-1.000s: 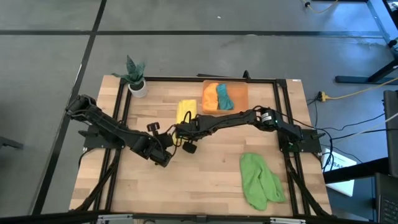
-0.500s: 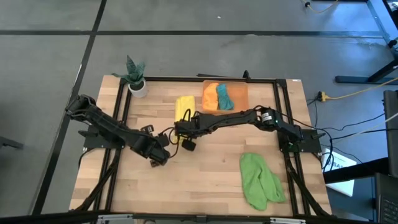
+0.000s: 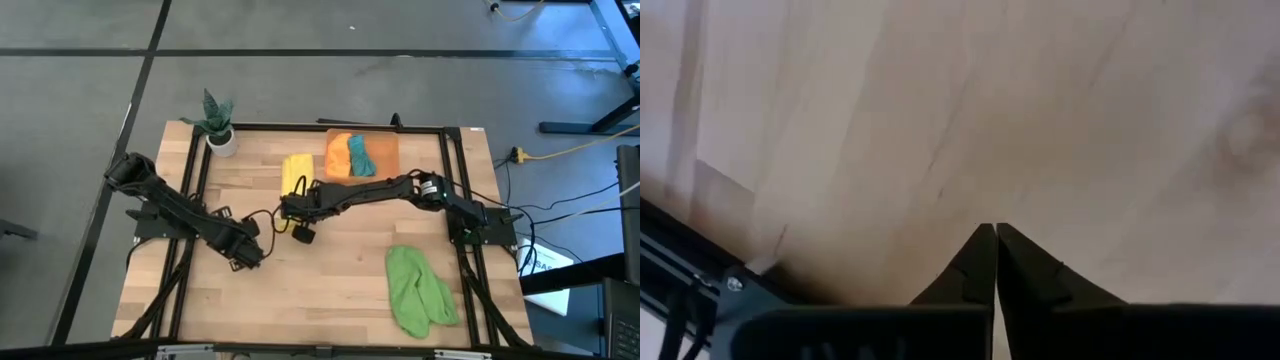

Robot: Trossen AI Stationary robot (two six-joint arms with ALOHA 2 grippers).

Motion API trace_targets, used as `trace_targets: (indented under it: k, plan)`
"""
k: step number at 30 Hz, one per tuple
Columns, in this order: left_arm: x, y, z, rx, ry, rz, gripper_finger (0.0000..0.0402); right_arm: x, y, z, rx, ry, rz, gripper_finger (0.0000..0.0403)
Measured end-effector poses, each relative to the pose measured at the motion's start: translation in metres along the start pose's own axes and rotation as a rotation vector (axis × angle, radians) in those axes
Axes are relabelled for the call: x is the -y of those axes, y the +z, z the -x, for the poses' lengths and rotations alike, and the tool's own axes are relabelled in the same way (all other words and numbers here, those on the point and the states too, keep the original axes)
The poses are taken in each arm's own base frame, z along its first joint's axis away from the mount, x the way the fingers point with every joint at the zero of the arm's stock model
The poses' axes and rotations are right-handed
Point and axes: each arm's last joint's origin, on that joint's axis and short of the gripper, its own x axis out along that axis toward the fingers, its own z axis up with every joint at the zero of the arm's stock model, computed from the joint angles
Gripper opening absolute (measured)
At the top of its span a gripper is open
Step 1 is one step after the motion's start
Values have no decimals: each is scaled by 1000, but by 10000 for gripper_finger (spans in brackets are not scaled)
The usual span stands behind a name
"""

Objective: Roll microfiber towels into tight, uniform cylinder then place into a basket
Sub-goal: Roll the yellow microfiber towel

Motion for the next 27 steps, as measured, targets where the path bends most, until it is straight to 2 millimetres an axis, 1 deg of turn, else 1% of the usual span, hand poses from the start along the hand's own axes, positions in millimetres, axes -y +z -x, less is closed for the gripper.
trace_targets:
  k: [6, 11, 17, 21, 27]
  plan:
    - [5, -15, 8, 27, -21, 1, 5, 21, 1, -10, -22, -28, -81, 10]
    - [4, -25, 18, 61, -64, 22, 4, 32, 2, -19, -18, -31, -110, 10]
    - [2, -32, 26, 108, -94, 37, 2, 46, 7, -28, 1, -37, -124, 10]
    - [3, -35, 27, 112, -99, 38, 5, 52, 7, -38, -16, -31, -135, 10]
    - [3, -36, 27, 114, -100, 34, 1, 51, 3, -49, -68, 52, -137, 10]
